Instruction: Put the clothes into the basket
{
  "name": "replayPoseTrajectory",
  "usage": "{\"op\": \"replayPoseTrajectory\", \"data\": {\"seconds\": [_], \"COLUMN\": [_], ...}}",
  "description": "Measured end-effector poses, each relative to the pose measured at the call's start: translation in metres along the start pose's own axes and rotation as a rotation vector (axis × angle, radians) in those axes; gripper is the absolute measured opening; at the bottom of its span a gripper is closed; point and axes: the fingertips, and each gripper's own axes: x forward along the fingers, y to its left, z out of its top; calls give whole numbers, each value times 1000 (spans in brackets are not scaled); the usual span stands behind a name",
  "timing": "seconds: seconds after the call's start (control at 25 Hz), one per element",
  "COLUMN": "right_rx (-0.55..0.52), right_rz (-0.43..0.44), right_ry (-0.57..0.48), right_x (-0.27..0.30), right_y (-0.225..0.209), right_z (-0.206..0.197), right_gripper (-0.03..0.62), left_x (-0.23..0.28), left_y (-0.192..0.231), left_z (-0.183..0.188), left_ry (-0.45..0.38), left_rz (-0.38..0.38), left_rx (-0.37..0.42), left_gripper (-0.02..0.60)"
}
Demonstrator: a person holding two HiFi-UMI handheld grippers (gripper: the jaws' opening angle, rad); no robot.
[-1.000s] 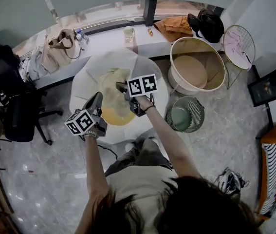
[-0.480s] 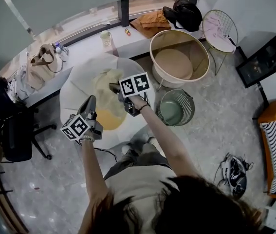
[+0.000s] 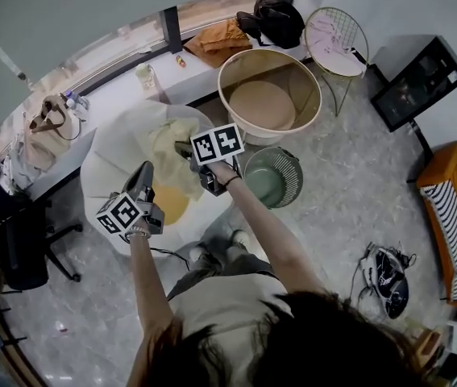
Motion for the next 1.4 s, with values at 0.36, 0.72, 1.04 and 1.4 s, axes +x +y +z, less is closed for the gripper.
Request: {"op": "replayPoseTrajectory", "data": {"seconds": [0.36, 0.72, 1.04, 1.4], "right_rx": [44, 78, 121, 180], "right_rz": [-50, -93, -137, -215], "right_ry": [-46, -72, -118, -189], "right_x": [-48, -96, -138, -171], "right_y": [-50, -98, -135, -163], "right_z": [8, 4, 2, 4], "right_gripper": [51, 51, 51, 51], "left_x": [47, 89, 130, 160], "left_y": [-41, -82, -123, -147], "left_z": [-34, -62, -76, -101], "left_ry": [77, 110, 126, 238], "left_rz": [-50, -106, -191, -268], "left_rx": [14, 18, 23, 47], "left_gripper": [11, 11, 11, 11]}}
